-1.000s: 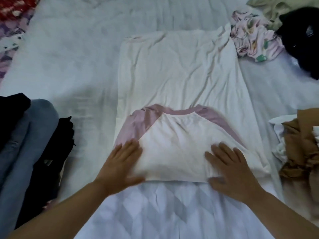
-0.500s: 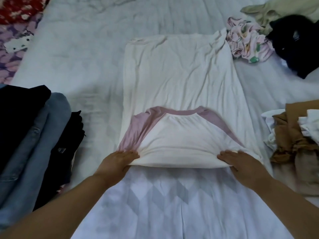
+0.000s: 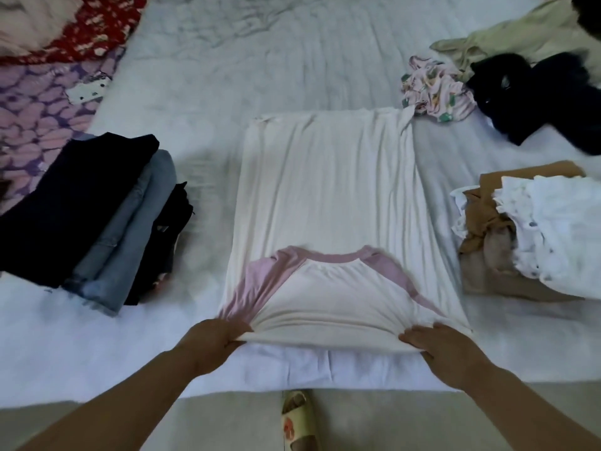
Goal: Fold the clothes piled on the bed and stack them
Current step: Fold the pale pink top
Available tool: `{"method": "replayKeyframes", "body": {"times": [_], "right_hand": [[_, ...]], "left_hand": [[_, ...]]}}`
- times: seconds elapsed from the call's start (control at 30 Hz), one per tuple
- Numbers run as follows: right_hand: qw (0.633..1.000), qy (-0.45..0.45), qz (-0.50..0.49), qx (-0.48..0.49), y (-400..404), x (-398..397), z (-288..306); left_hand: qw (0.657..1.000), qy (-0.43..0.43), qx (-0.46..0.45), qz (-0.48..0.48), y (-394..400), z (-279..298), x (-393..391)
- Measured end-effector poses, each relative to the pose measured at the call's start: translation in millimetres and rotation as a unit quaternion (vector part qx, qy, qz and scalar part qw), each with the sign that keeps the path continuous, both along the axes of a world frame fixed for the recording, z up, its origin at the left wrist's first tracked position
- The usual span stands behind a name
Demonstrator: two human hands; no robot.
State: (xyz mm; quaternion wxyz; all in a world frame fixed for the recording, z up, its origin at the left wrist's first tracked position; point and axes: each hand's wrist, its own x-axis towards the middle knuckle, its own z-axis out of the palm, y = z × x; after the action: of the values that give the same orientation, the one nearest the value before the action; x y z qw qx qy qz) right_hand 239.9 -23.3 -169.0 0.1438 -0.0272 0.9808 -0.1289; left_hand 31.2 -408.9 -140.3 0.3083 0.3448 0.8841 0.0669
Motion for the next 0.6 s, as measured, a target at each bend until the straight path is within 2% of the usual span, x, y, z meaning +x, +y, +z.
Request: {"method": "replayKeyframes", "body": {"times": [0.1, 0.3, 0.37, 0.43, 0.47, 0.6], "right_hand": [[0.999, -0.046, 0.009, -0.014, -17.8, 36.4, 18.6], [0.997, -0.062, -0.001, -0.042, -24.5, 86.3, 25.7], [0.998, -0.049, 0.005, -0.031, -25.8, 76.5, 44.5], [0.993, -0.113, 0.028, -0.013, -16.8, 59.1, 55.9], [0.99, -0.131, 0.031, -0.033, -10.1, 47.9, 58.6], [0.99, -0.136, 0.022, -0.016, 18.2, -11.3, 67.0]], "left_hand": [[1.0, 0.004, -0.011, -0.015, -16.3, 8.8, 42.5], [0.995, -0.048, -0.071, -0.051, -26.8, 28.0, 91.3], [0.995, -0.074, -0.059, -0.029, -22.4, 34.7, 85.0], [0.995, -0.082, -0.049, -0.003, -15.5, 42.2, 68.4], [0.996, -0.077, -0.043, 0.011, -11.4, 46.6, 57.6], [0.997, -0.041, 0.002, 0.06, 13.4, 69.7, 5.9]]}}
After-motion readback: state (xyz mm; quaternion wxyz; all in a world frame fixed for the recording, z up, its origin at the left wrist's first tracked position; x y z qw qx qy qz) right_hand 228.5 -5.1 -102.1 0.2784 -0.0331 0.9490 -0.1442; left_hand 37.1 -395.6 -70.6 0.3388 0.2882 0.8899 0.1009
